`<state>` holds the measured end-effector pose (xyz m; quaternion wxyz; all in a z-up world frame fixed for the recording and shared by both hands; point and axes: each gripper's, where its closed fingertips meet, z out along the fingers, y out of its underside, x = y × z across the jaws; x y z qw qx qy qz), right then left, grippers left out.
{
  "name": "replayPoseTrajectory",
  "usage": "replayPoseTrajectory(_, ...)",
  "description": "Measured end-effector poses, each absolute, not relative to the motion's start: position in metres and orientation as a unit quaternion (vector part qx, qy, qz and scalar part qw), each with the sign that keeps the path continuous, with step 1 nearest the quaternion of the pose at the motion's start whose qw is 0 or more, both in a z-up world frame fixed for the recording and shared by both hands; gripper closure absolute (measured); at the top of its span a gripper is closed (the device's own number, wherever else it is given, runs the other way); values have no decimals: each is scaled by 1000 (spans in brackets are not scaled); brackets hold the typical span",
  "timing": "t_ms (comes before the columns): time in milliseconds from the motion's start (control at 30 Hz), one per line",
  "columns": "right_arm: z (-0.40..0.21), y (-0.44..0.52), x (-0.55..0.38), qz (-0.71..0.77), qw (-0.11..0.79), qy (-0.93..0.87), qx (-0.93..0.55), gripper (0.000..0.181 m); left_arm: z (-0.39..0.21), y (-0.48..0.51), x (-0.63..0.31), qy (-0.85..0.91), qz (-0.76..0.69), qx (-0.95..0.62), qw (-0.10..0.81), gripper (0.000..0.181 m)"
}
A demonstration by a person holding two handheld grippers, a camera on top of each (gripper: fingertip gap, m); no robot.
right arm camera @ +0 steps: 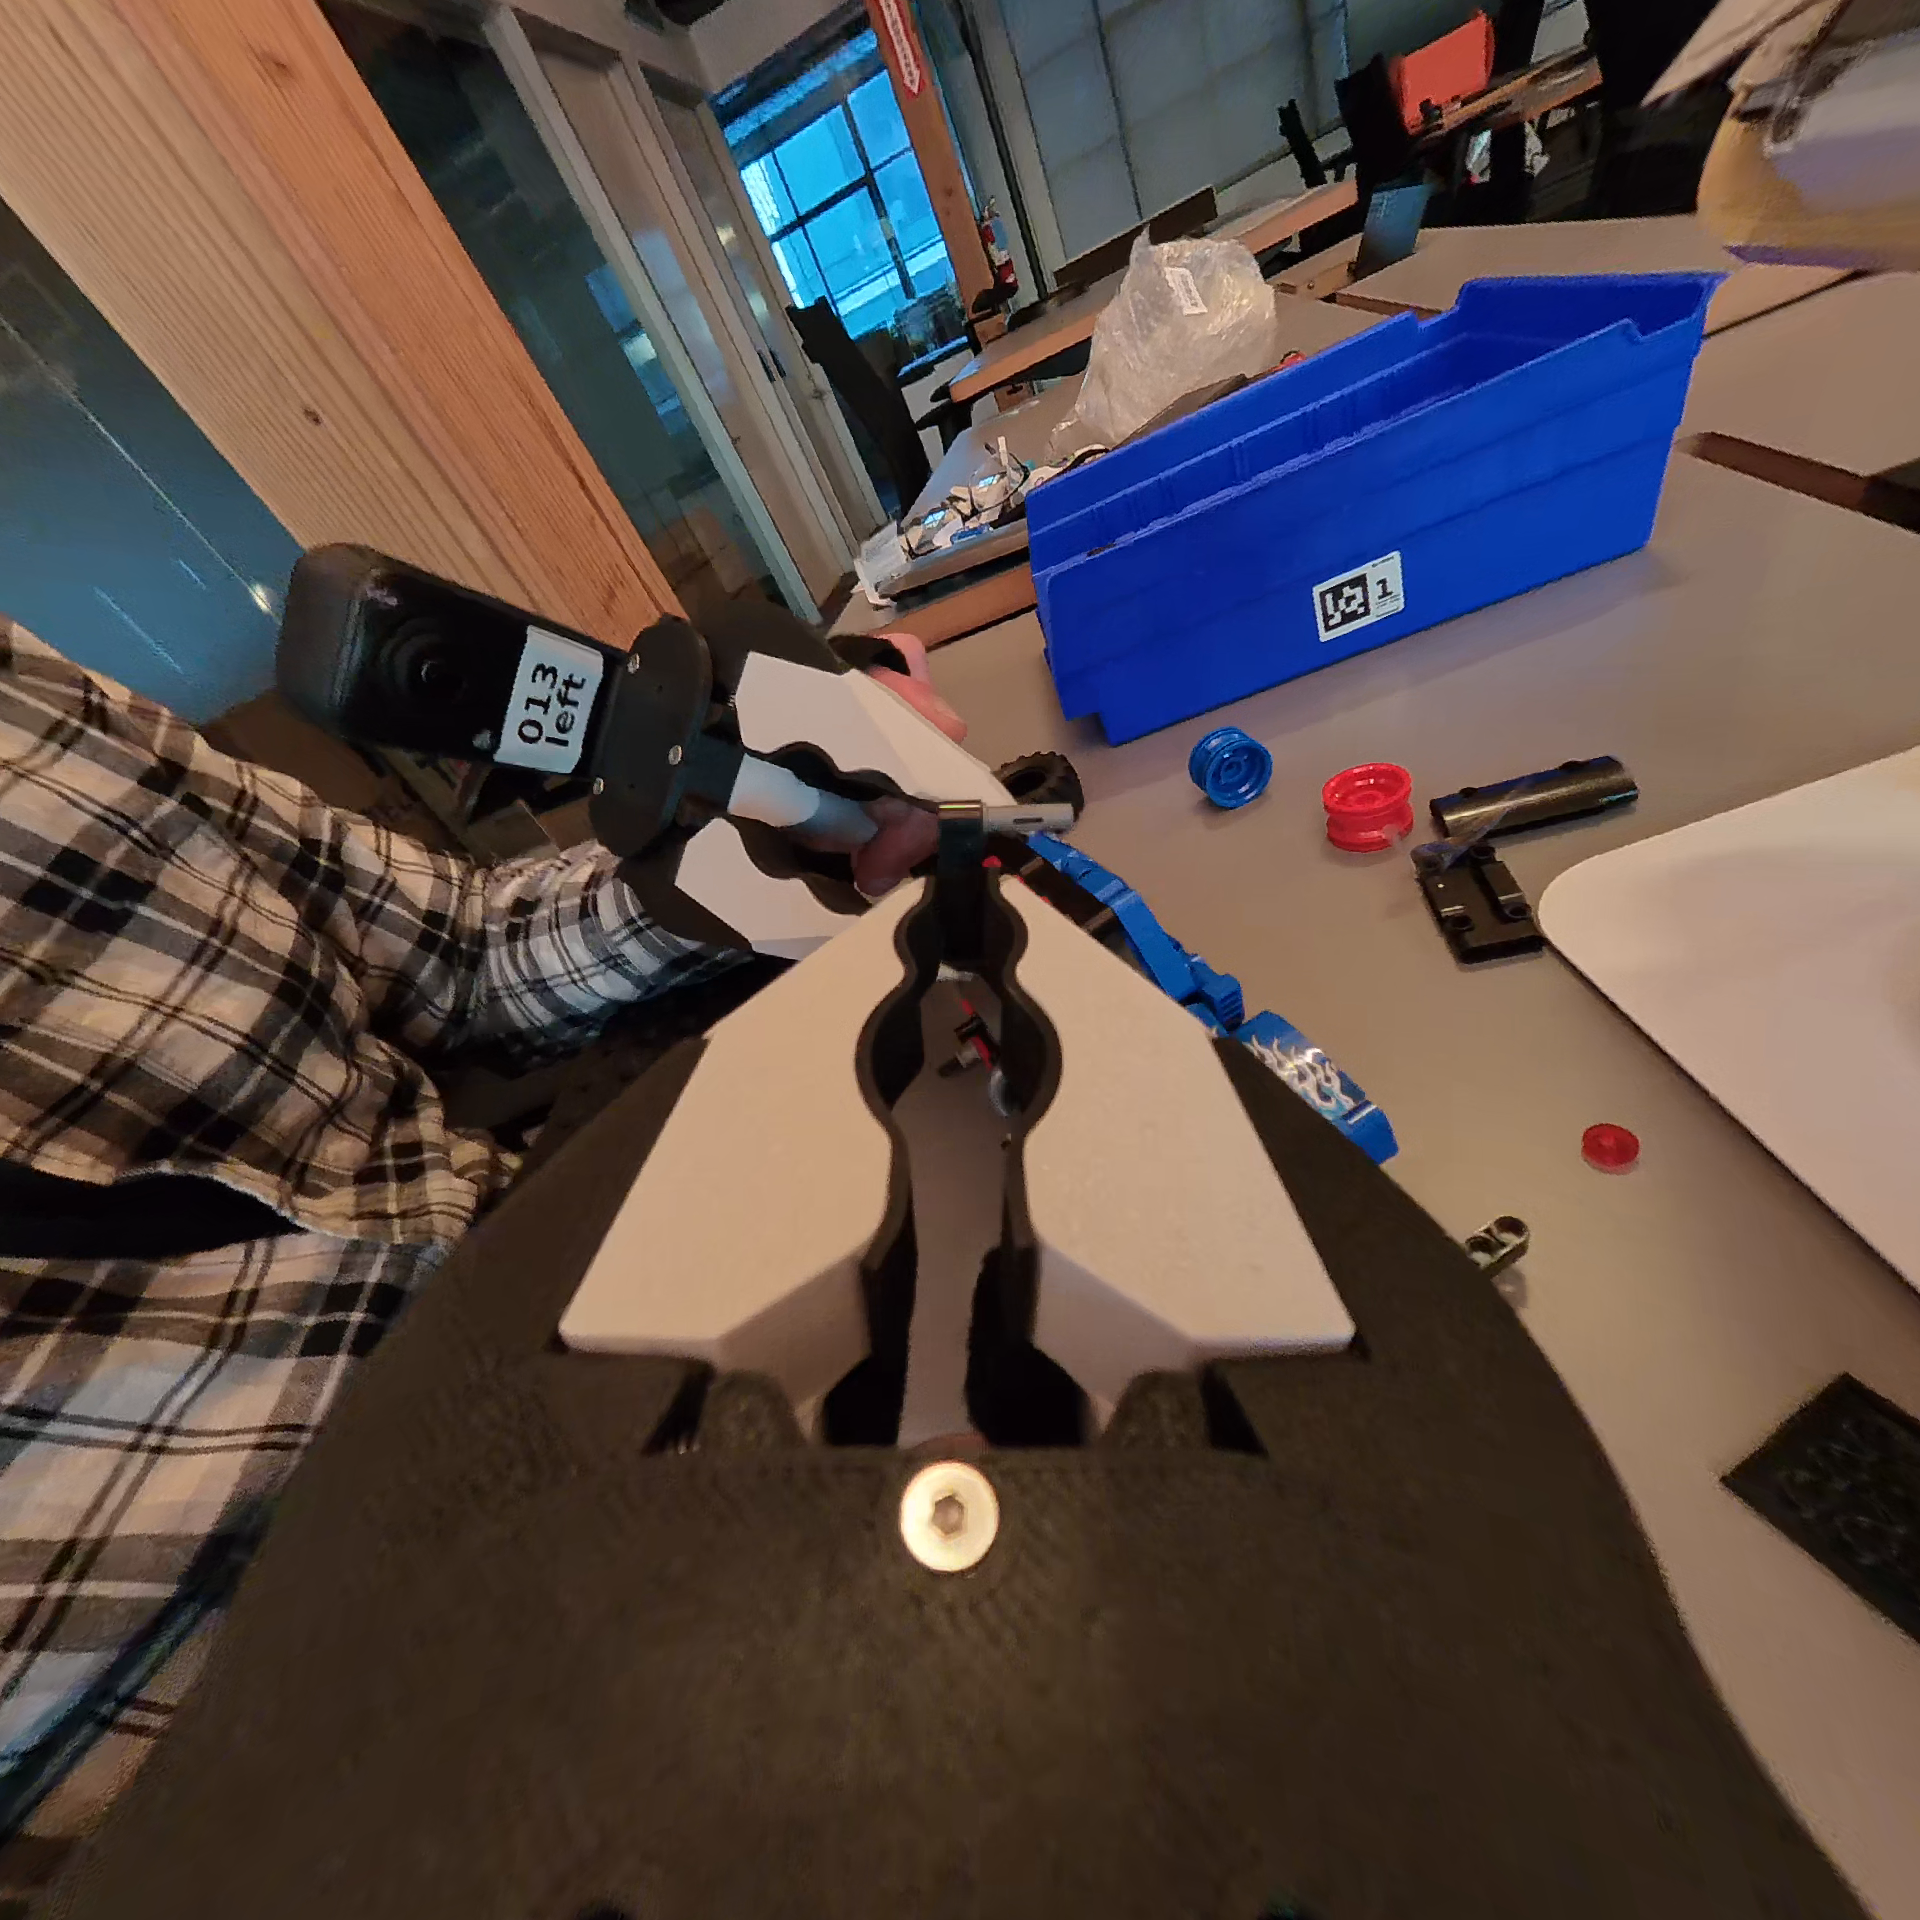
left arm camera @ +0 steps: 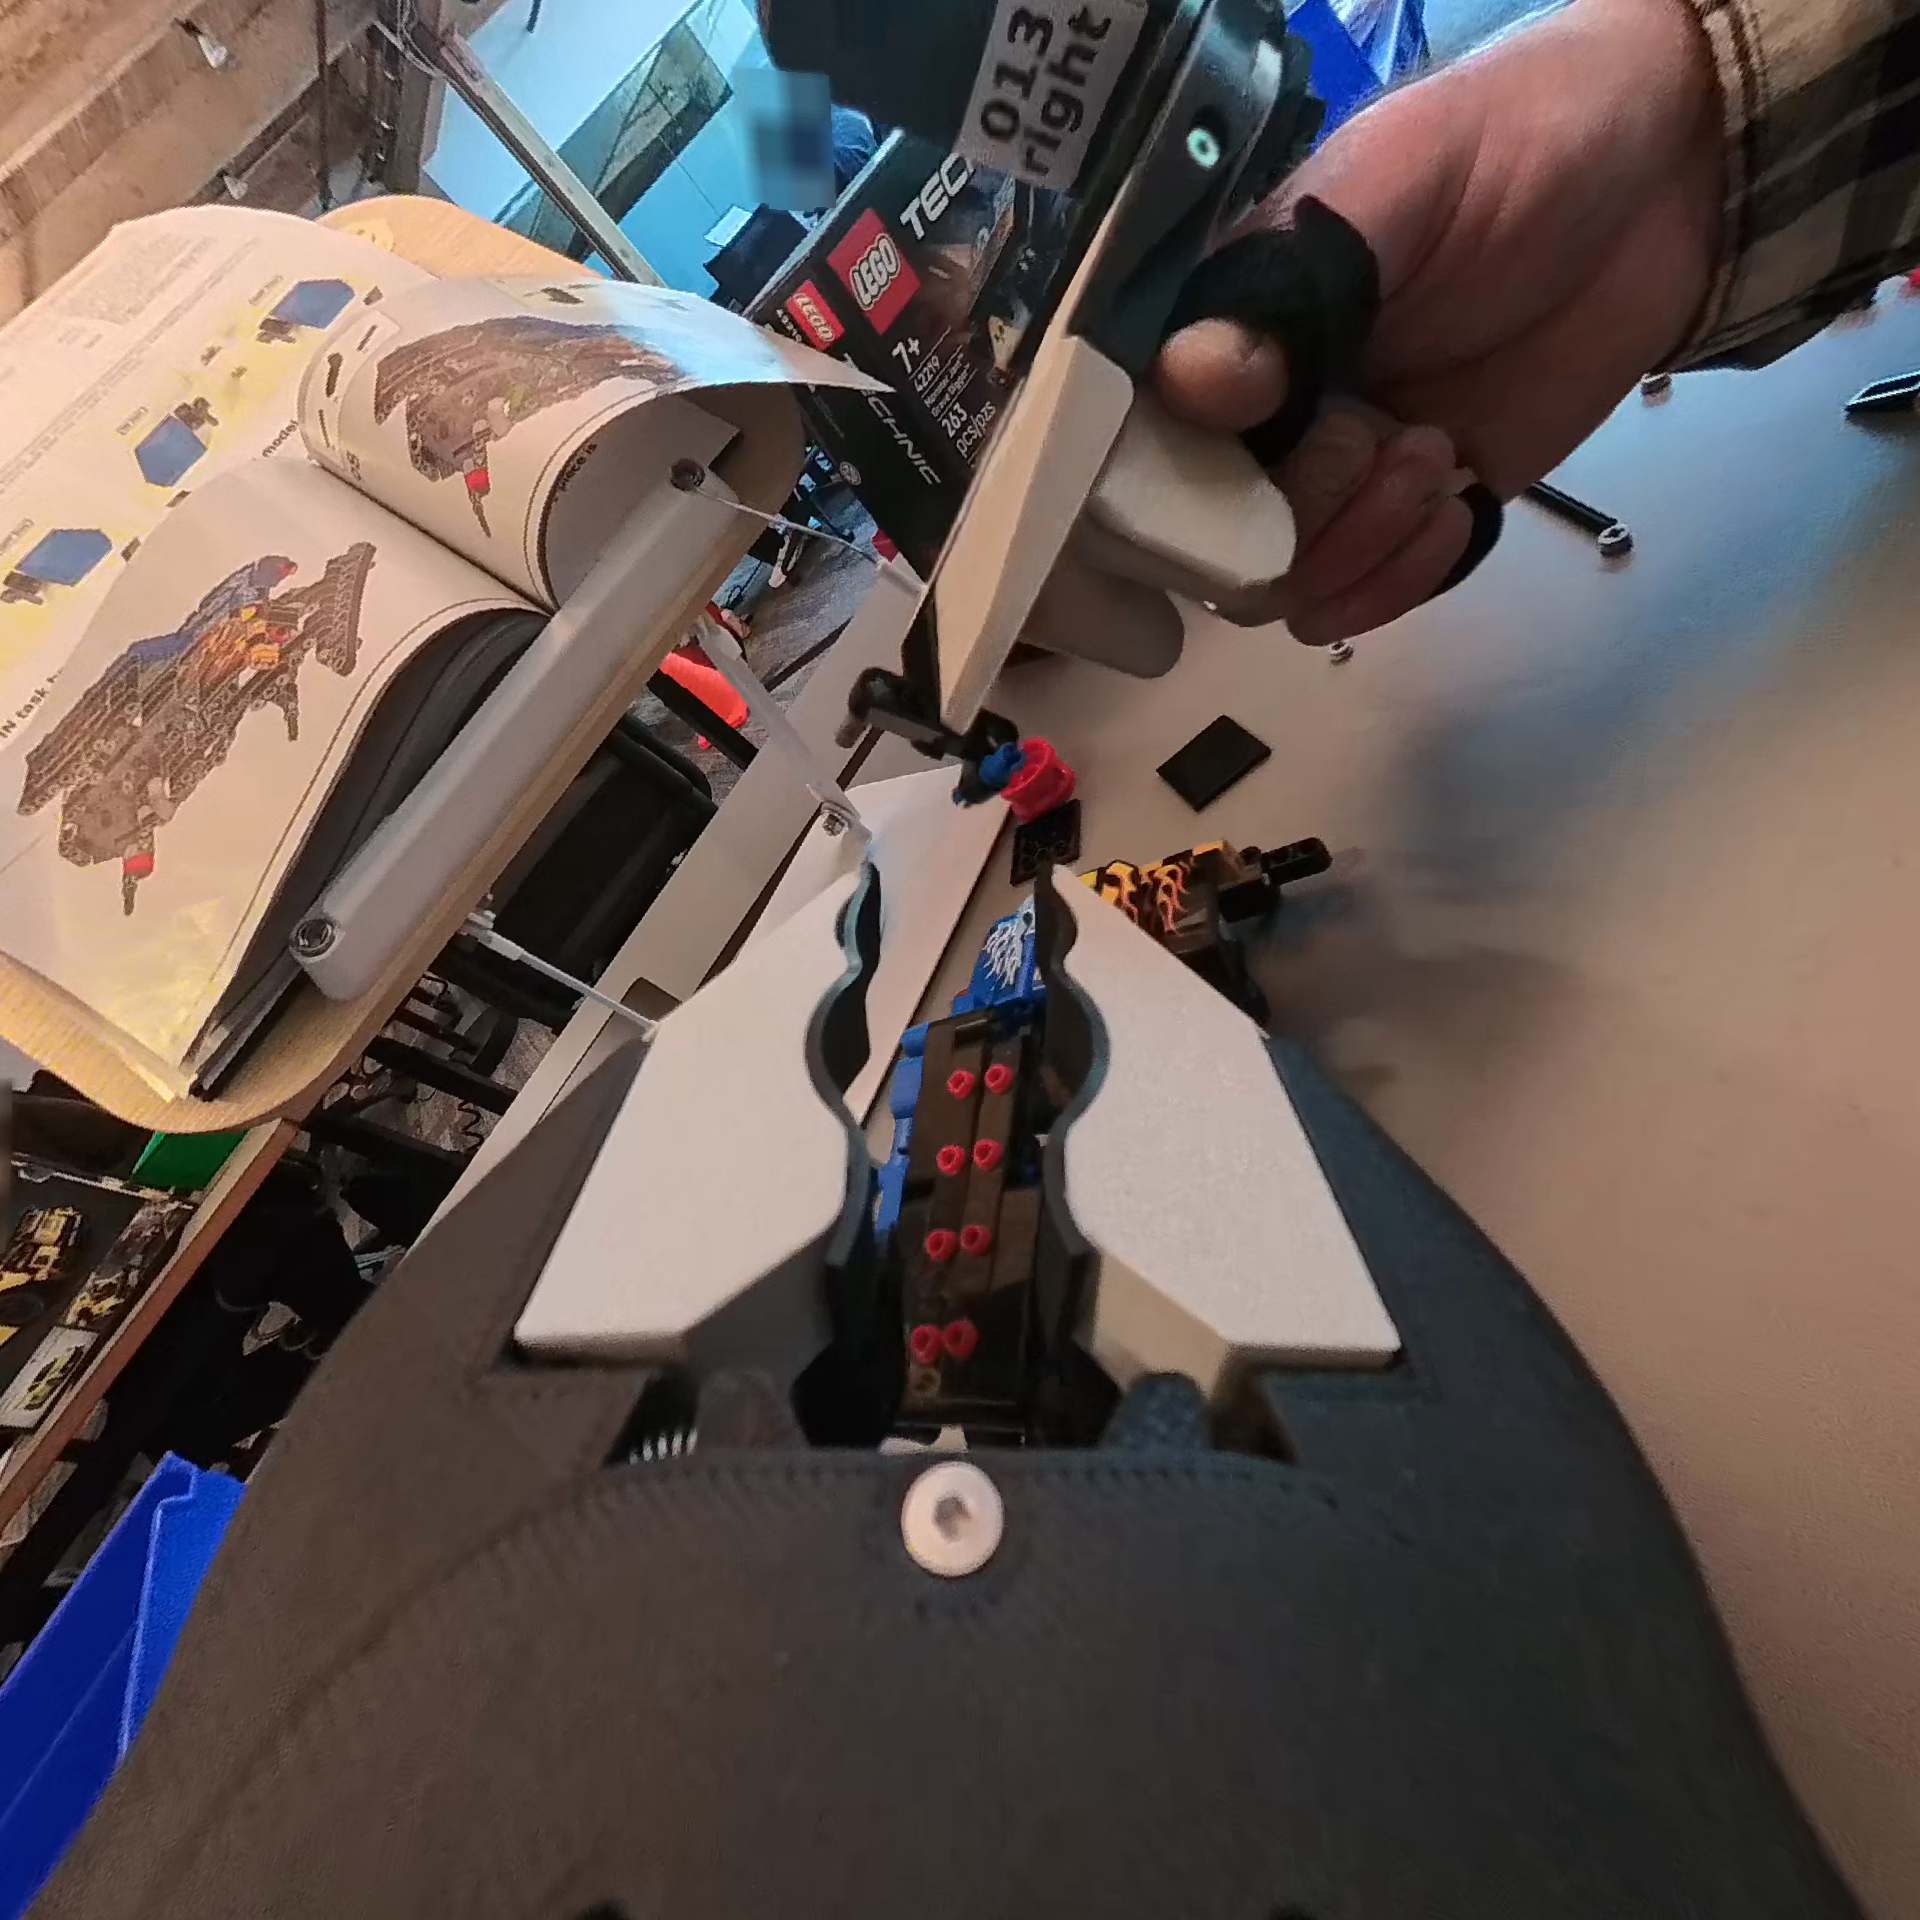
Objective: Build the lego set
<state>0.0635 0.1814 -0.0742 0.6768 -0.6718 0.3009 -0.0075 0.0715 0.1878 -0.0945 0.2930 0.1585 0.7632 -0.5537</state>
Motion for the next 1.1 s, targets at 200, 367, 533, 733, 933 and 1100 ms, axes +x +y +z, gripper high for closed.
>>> replayPoseTrajectory(200, -78, 174, 70, 18, 684, 331, -650, 176, -95, 188, 73, 764, -553, 156, 294, 153)
replayPoseTrajectory(367, -77, 176, 69, 16, 682, 327, -654, 175, -97, 187, 73, 765, -551, 157, 293, 153)
replayPoseTrajectory(533, -80, 179, 68, 14, 676, 322, -662, 175, -98, 187, 72, 766, -551, 159, 292, 153)
replayPoseTrajectory(733, -82, 184, 65, 11, 669, 312, -675, 175, -97, 186, 71, 765, -552, 161, 291, 153)
replayPoseTrajectory(933, -83, 187, 64, 8, 664, 308, -681, 175, -98, 186, 70, 765, -551, 163, 291, 153)
replayPoseTrajectory(1100, -84, 188, 63, 7, 661, 305, -685, 175, -98, 186, 70, 765, -551, 163, 291, 153)
